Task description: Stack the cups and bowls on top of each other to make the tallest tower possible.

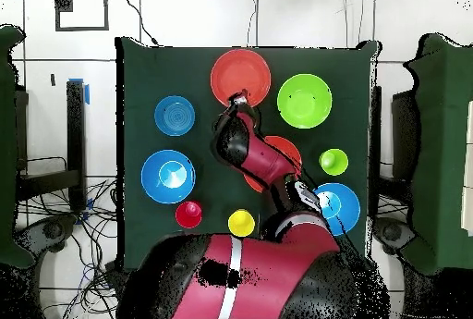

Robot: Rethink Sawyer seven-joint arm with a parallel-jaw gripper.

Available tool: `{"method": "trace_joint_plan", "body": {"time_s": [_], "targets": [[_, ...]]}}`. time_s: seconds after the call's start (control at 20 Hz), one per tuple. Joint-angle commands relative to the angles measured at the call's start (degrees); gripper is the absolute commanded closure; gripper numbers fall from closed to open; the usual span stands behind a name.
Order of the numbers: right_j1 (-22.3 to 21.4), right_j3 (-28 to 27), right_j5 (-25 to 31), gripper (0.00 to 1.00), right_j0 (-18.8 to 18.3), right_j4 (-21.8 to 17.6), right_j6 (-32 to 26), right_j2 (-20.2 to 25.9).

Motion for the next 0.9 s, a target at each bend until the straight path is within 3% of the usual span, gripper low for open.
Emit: {"method": "trace_joint_plan", "body": {"time_s": [0.05,0.25,0.6,0.9], "targets": [[0.8,-1.8,8.1,0.00,-0.9,-3.5,4.1,7.0],[0.1,-1.9,8.7,0.00,1.3,-1.6,3.6,3.8],[-1.2,-1.0,8.8,0.00,9.9,5.5,3.6,-8.0],[0.2,-2.1,5.8,0.00,11.2,6.3,4.2,-10.9]]}}
